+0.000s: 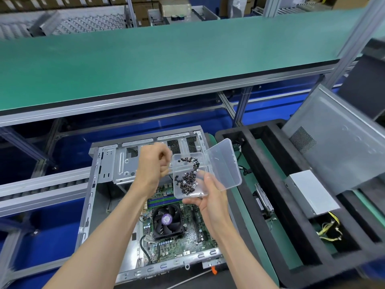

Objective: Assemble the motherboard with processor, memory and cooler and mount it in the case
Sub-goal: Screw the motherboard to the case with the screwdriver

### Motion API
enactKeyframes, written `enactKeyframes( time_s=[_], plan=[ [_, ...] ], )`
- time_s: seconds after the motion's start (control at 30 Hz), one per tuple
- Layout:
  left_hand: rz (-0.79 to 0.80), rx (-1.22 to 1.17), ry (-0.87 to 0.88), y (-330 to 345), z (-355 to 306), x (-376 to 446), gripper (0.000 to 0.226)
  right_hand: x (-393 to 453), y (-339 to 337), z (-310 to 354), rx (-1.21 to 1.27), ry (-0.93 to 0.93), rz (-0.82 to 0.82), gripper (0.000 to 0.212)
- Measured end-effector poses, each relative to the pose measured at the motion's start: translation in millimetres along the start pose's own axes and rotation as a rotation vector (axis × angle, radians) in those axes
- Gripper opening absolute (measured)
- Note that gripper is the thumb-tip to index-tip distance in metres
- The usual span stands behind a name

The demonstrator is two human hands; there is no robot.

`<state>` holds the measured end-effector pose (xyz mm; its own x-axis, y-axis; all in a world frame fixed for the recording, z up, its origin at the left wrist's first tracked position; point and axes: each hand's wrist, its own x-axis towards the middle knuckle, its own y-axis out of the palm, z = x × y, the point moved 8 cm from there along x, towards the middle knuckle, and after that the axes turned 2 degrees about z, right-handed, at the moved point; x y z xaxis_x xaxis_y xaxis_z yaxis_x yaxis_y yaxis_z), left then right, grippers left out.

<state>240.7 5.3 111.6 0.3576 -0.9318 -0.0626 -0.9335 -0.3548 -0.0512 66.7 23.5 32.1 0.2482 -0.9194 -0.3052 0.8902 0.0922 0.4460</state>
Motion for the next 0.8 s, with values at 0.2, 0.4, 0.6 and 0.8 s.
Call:
enactKeyframes(
  time_s=[0.2,0.4,0.6,0.8],
  plan=[
    [0.16,1.134,0.379,35.7,-17.0,1.0,0.017,0.3,1.6,-0.2,0.016,-0.018,0.02,0.031],
    [0.186,1.23,0.421,40.7,-22.1,8.0,0.011,0.4,0.3,0.3,0.011,-0.009,-0.002,0.031],
    [0.235,1.262,0.479,45.6,-16.7,13.2,0.011,-1.0,0.1,0.8,0.043,0.015,-0.023,0.031],
    [0.243,1.313,0.458,46.0,-12.4,18.9,0.017,-2.8,1.6,3.1,0.037,0.018,-0.017,0.031]
  ],
)
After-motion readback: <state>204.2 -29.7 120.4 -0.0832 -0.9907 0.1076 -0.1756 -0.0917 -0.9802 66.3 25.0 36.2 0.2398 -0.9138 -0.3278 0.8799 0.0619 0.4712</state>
